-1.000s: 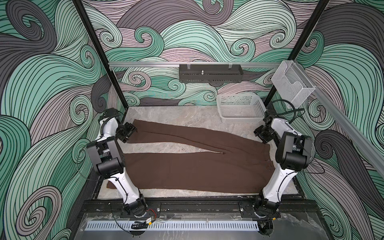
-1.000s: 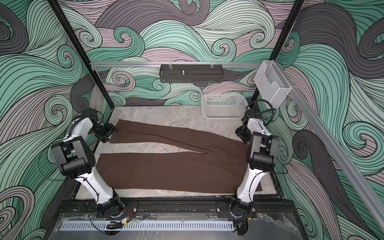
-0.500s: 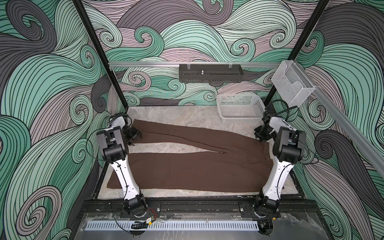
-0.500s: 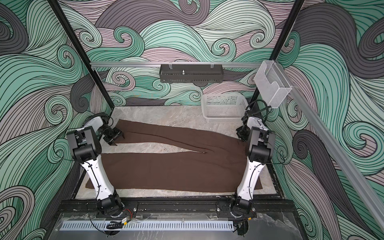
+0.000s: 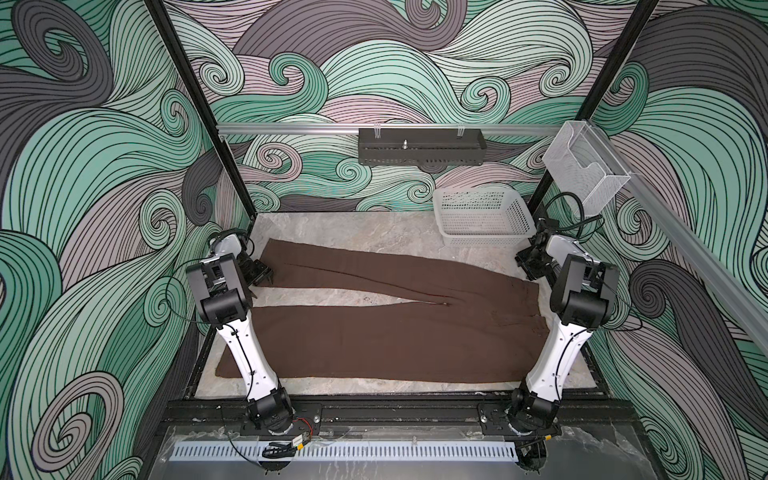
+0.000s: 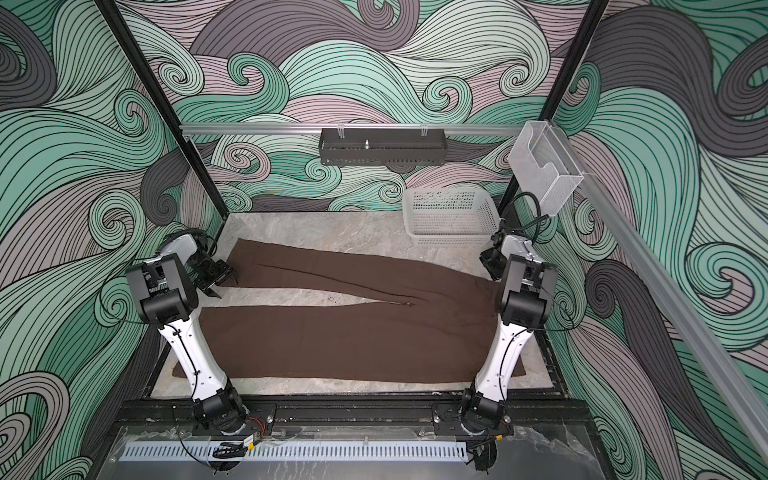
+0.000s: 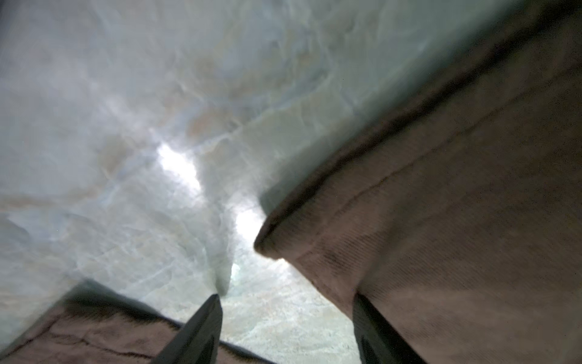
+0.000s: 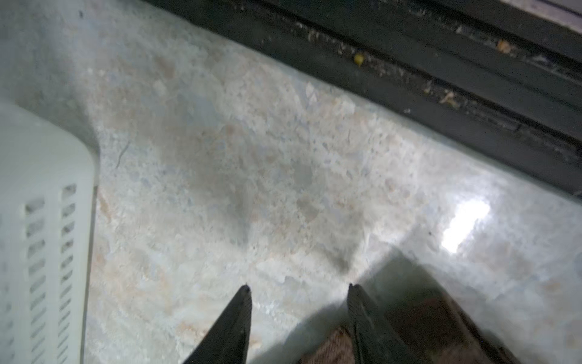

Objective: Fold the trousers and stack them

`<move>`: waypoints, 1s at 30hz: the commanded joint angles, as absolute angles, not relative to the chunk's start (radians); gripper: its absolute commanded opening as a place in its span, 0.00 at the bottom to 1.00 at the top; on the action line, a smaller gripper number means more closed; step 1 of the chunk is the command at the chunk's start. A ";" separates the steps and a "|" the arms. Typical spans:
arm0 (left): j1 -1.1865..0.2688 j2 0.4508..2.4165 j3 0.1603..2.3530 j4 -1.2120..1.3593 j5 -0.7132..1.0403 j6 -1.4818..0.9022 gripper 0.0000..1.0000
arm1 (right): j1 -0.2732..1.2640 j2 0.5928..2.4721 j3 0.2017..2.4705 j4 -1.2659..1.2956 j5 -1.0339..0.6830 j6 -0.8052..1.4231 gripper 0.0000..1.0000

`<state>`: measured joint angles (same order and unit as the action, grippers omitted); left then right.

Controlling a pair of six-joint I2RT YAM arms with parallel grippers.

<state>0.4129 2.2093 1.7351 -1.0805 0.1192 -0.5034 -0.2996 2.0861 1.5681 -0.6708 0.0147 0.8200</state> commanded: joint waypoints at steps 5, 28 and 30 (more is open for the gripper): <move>0.410 2.166 1.767 -1.089 0.256 -0.485 0.69 | -0.254 1.901 1.385 -0.671 -0.057 0.804 0.36; 0.406 2.219 1.674 -0.948 0.248 -0.606 0.19 | -0.205 2.104 1.329 -0.616 -0.120 0.819 0.00; 0.414 2.211 1.671 -1.000 0.170 -0.581 0.19 | -0.205 2.108 1.337 -0.624 -0.118 0.825 0.00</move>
<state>0.4038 2.2040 1.6794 -0.8986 0.3008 -0.6090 -0.2089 2.0167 1.3643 -0.5938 -0.1257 0.8150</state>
